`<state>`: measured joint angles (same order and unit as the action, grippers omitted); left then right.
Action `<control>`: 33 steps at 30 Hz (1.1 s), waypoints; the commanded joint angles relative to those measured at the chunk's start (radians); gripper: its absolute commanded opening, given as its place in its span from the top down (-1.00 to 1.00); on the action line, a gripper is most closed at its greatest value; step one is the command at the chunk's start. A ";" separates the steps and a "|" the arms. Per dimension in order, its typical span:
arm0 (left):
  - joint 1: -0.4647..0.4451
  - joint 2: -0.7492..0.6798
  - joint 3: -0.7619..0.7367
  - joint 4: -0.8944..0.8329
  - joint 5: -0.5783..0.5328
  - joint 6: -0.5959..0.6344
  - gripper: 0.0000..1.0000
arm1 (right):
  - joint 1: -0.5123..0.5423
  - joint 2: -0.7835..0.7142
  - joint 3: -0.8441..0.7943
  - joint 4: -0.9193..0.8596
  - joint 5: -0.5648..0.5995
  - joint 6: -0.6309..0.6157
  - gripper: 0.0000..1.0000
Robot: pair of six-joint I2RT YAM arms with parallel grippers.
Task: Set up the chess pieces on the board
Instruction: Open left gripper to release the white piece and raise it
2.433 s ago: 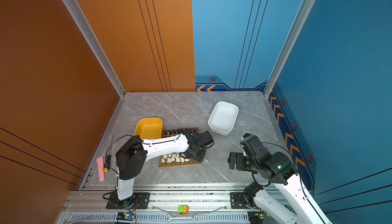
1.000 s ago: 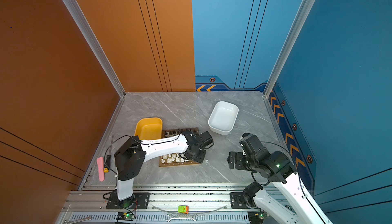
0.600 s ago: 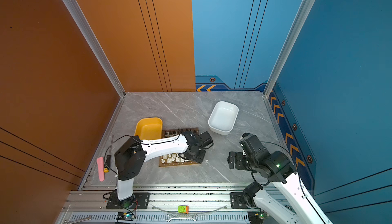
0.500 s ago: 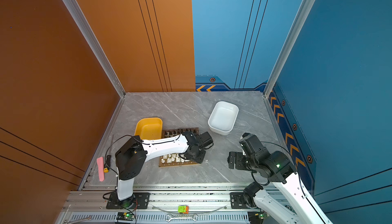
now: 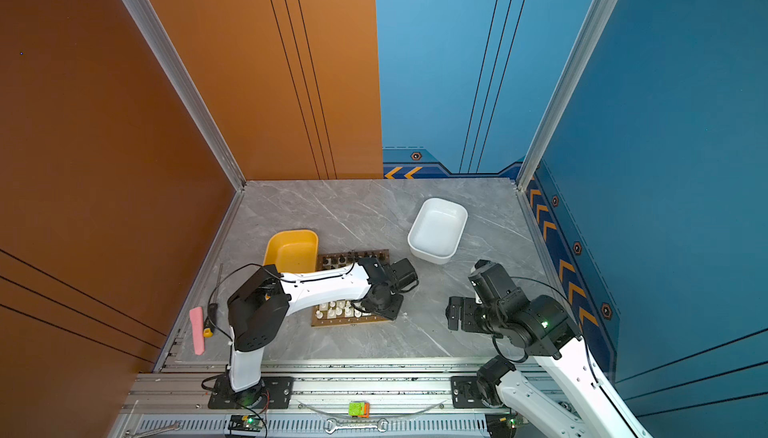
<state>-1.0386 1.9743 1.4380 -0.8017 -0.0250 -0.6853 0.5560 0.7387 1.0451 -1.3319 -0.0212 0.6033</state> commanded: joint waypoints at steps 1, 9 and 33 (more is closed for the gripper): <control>0.010 0.007 -0.019 -0.009 -0.016 0.009 0.11 | -0.004 -0.003 0.014 -0.007 0.018 0.004 -0.99; 0.014 -0.043 -0.042 -0.010 -0.039 -0.006 0.08 | -0.004 0.002 0.007 0.005 0.014 0.000 -0.99; 0.132 -0.351 -0.012 -0.168 -0.151 -0.059 0.04 | -0.005 0.241 0.091 0.198 -0.060 -0.101 -0.99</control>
<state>-0.9459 1.6924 1.4258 -0.8799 -0.0937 -0.7170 0.5560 0.9291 1.0950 -1.2129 -0.0517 0.5495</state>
